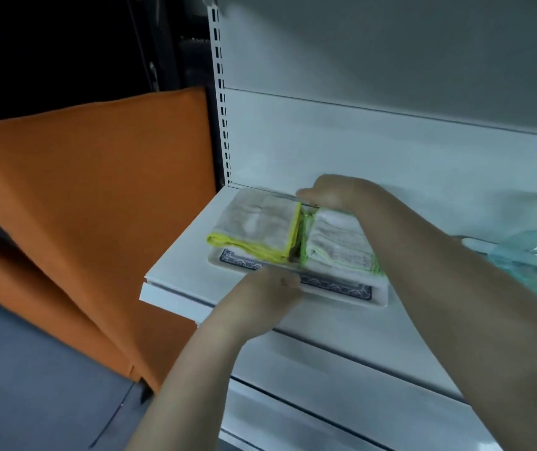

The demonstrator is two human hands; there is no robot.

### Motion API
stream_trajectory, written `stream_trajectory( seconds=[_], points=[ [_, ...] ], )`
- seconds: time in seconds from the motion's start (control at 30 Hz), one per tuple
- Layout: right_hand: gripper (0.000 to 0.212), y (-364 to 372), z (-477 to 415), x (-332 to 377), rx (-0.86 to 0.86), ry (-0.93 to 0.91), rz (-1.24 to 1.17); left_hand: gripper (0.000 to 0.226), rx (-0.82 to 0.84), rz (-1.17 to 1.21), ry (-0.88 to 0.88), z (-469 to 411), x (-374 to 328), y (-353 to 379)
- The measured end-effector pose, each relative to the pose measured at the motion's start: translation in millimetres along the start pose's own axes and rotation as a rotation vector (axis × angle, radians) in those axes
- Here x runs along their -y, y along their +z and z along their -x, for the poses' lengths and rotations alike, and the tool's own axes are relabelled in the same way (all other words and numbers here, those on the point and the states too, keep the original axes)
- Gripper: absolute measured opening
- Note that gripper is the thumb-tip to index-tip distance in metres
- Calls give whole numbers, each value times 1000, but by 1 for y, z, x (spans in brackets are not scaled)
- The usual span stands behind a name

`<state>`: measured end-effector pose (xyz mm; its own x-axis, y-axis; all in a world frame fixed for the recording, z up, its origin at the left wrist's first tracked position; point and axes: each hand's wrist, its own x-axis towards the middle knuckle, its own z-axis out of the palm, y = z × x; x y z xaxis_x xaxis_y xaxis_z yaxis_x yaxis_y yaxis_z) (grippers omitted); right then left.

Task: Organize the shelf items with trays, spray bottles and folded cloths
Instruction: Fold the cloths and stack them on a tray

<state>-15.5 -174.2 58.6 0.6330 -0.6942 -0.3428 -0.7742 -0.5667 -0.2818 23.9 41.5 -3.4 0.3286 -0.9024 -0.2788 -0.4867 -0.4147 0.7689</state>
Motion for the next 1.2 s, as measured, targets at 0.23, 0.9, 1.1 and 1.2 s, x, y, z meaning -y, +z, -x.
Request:
stream_trajectory(
  seconds=[0.23, 0.9, 1.1, 1.2],
  points=[
    [35, 3, 74, -25, -361, -74, -278, 33, -683, 147, 53, -20, 17, -50],
    [36, 110, 149, -56, -733, 529, -530, 59, -434, 609, -10, -94, 30, -46],
    [18, 116, 159, -74, -807, 509, -442, 67, -382, 531, 14, -96, 12, -27],
    [17, 117, 166, -89, -845, 463, -390, 70, -376, 459, 42, -96, 6, -15]
  ],
)
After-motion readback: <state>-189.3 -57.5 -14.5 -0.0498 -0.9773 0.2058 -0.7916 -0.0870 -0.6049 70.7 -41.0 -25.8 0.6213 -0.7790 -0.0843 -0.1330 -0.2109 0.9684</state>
